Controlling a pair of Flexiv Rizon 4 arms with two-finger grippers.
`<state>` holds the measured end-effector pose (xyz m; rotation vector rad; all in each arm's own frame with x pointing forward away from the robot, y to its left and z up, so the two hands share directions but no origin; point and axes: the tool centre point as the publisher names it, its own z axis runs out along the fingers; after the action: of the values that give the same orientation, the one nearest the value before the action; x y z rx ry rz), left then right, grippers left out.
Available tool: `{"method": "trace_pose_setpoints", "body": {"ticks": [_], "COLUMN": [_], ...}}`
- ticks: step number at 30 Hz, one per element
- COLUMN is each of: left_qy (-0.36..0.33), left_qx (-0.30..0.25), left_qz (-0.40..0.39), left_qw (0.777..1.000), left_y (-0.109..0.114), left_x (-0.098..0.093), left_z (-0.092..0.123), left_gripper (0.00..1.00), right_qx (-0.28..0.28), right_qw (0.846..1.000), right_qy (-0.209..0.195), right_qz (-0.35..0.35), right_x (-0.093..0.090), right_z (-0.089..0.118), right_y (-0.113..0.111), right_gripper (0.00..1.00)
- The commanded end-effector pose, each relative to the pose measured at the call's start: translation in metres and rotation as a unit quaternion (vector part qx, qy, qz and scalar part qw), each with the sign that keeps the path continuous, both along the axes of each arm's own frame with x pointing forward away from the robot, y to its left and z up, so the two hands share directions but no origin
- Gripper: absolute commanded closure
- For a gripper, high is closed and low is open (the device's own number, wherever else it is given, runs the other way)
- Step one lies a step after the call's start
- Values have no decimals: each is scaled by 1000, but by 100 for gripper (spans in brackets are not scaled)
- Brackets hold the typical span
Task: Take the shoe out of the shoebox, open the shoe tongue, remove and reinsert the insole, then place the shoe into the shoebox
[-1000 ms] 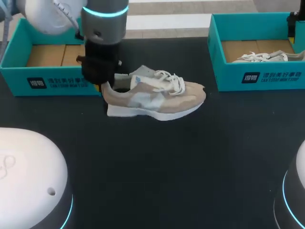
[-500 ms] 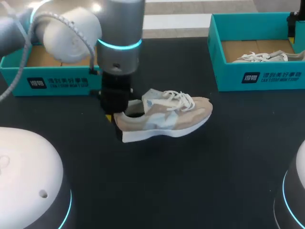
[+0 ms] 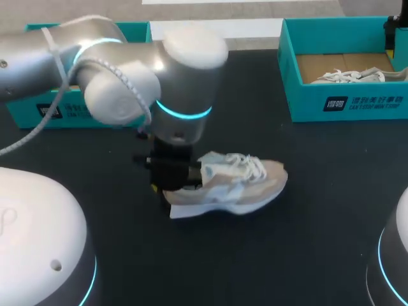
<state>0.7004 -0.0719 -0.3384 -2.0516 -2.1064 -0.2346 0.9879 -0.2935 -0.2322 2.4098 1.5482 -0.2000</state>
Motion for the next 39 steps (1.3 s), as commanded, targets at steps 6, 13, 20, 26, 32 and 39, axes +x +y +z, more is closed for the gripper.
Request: {"method": "trace_pose_setpoints", "body": {"ticks": [6, 13, 20, 26, 32, 39], "left_qy": [7, -7, -3, -2, 17, 37], "left_qx": [8, 3, 2, -31, -119, -202], "left_qz": [4, -3, -11, -9, 17, 111], "left_qw": [1000, 1000, 1000, 999, 993, 972], "left_y": [10, 16, 20, 22, 23, 32], "left_x": [1, 3, 4, 0, -1, -1], "left_z": [-28, -44, -52, -26, 10, 33], "left_gripper": [100, 100, 0, 0, 0, 0], "right_qx": [1, 1, 1, 1, 1, 1], "right_qw": [1000, 1000, 1000, 1000, 1000, 1000], "right_qy": [0, 0, 0, 0, 0, 0], "right_qz": [0, 0, 0, 0, 0, 0], "right_x": [0, 0, 0, 0, 0, 0], "right_z": [0, 0, 0, 0, 0, 0], "right_y": [0, 0, 0, 0, 0, 0], "right_gripper": [0, 0, 0, 0, 0, 0]}}
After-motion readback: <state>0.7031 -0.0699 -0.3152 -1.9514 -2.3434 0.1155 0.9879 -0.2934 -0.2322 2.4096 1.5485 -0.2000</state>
